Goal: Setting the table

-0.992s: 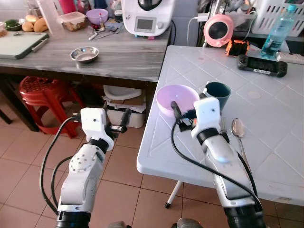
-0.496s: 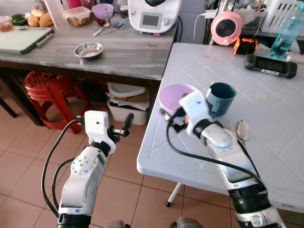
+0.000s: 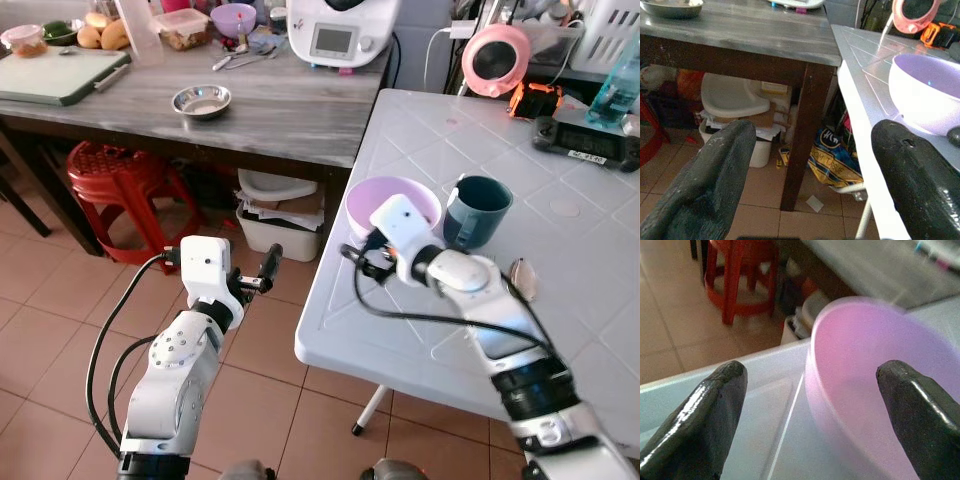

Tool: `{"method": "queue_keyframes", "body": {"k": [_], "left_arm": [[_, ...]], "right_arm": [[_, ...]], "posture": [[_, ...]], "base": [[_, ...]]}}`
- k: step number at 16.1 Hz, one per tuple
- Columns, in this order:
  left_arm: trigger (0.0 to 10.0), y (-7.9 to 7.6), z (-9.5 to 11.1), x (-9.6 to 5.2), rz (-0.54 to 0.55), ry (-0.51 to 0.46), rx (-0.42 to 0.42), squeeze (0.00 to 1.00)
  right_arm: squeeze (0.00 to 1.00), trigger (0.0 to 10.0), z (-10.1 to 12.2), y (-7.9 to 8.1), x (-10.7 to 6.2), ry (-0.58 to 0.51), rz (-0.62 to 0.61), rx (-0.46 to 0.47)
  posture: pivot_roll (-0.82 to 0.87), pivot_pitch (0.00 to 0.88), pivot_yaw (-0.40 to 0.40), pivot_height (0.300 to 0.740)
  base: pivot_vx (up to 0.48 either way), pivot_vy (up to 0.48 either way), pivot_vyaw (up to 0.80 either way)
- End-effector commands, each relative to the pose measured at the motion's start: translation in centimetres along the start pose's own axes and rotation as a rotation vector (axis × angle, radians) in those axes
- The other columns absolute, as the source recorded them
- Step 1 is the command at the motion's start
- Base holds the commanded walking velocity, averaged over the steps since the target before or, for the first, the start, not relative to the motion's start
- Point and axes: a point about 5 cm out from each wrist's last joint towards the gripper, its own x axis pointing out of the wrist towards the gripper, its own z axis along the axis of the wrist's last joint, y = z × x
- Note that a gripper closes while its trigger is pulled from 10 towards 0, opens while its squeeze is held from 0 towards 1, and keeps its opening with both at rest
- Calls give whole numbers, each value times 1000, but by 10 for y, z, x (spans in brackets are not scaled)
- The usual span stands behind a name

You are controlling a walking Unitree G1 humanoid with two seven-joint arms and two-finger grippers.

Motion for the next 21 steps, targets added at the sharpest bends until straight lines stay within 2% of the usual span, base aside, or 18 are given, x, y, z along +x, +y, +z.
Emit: {"method": "queue_keyframes", "body": {"k": [1,3,4,5,6,8,13,17,21], "left_arm": [[10000,-1,0,1,-2,21,13,0],[10000,-2,-1,2,-1,29,14,0],[10000,-1,-2,2,3,36,15,0],[10000,-1,-4,2,7,50,16,0],[10000,0,-7,2,10,72,17,0],[10000,0,-8,1,10,80,16,0],[10000,0,-10,2,8,92,6,0],[10000,0,-10,2,6,95,7,0],[10000,3,-11,2,24,103,-4,0]], "right_arm": [[0,10000,4,-7,3,14,19,-8],[0,10000,3,-13,6,39,44,-15],[0,6784,3,-15,8,48,52,-20],[0,471,2,-19,9,62,62,-58],[0,0,1,-21,10,82,85,-108],[0,0,-1,-23,10,104,114,-164],[0,0,-12,-27,8,152,211,-229],[0,0,-11,-28,7,154,225,-282],[0,0,-11,-25,7,139,245,-285]], "posture": [[-54,0,40,740],[-54,0,34,740],[-53,0,32,740],[-51,0,30,740],[-51,0,29,740],[-52,0,29,740],[-53,0,31,740],[-49,0,32,740],[-45,0,29,740]], "base": [[0,0,0],[0,0,0],[0,0,0],[0,0,0],[0,0,0],[0,0,0],[0,0,0],[0,0,0],[0,0,0]]}}
